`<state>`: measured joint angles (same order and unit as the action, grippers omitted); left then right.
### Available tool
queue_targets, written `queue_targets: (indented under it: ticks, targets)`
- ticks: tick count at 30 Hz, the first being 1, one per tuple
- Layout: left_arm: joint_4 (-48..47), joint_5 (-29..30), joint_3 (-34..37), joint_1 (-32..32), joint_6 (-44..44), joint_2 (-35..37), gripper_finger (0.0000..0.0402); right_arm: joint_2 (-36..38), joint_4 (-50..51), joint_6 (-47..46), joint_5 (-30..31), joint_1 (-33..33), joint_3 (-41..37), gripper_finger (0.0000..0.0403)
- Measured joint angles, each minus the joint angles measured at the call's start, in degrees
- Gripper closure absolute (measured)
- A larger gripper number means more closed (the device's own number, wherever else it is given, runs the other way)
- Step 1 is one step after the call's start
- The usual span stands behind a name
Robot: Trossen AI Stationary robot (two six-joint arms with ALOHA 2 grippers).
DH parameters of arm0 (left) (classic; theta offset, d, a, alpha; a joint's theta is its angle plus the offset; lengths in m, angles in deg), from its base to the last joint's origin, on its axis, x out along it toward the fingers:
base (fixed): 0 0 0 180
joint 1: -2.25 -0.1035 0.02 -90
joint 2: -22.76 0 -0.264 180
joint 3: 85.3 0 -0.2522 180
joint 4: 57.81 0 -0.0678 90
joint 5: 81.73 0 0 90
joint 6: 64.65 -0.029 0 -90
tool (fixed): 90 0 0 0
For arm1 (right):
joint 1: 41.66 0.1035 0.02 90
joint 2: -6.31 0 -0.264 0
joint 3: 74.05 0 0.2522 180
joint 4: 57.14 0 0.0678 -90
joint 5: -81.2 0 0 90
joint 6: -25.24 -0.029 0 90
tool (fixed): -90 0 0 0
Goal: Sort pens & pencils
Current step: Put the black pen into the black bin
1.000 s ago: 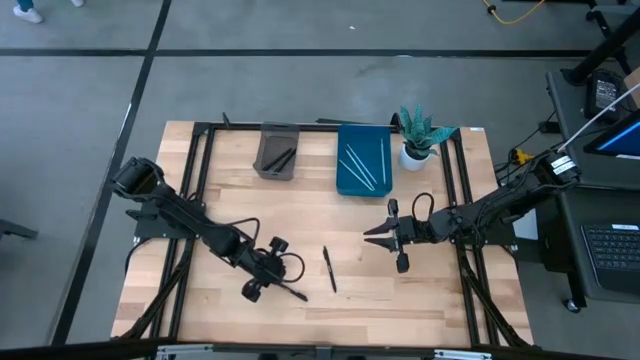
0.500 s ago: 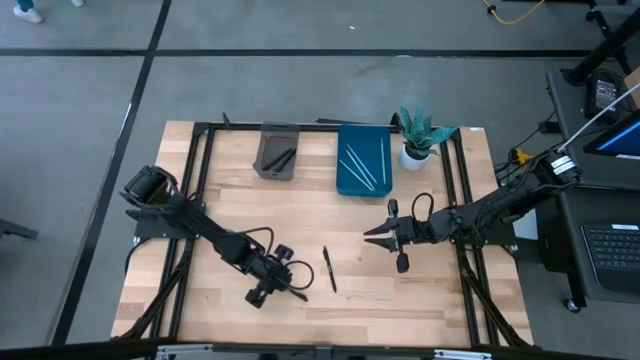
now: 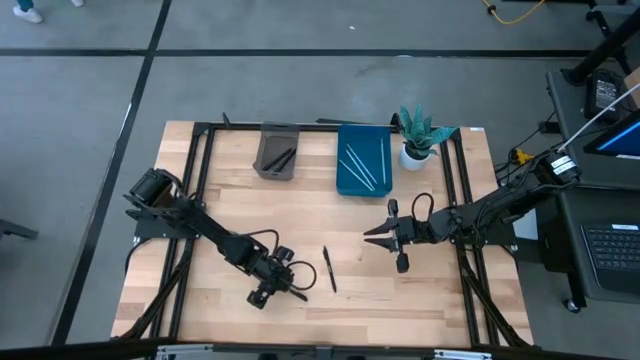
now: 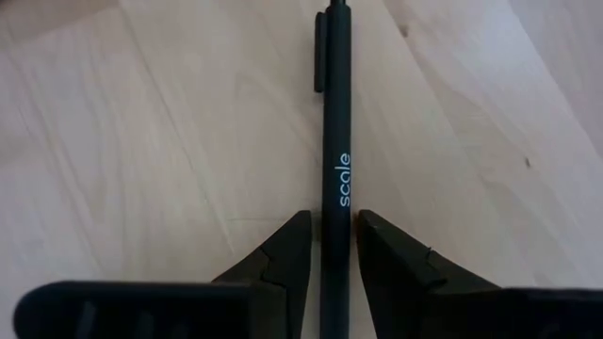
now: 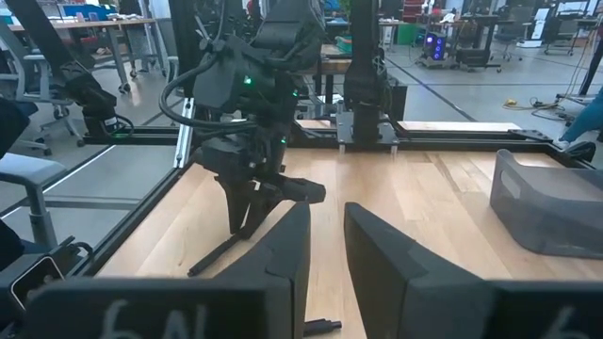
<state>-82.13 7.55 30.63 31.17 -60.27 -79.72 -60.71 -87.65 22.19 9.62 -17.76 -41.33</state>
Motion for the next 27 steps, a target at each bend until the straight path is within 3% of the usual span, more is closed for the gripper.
queue_targets:
  ticks: [12,22,27]
  targets:
    - [-1.78,-2.29,-0.35,-1.92,0.56,-1.82,0.0319,0.00,0.00,-1.31,-0.41,0.02,0.00,0.0331]
    - [-1.89,-1.97,-0.35,-1.95,-0.50,-1.84,0.0379,0.00,0.00,-1.22,-0.52,1.07,0.00,0.0331]
    - [-1.49,-2.72,-0.35,-2.73,-4.29,-1.84,0.0381,0.00,0.00,-1.21,-0.53,1.18,0.00,0.0331]
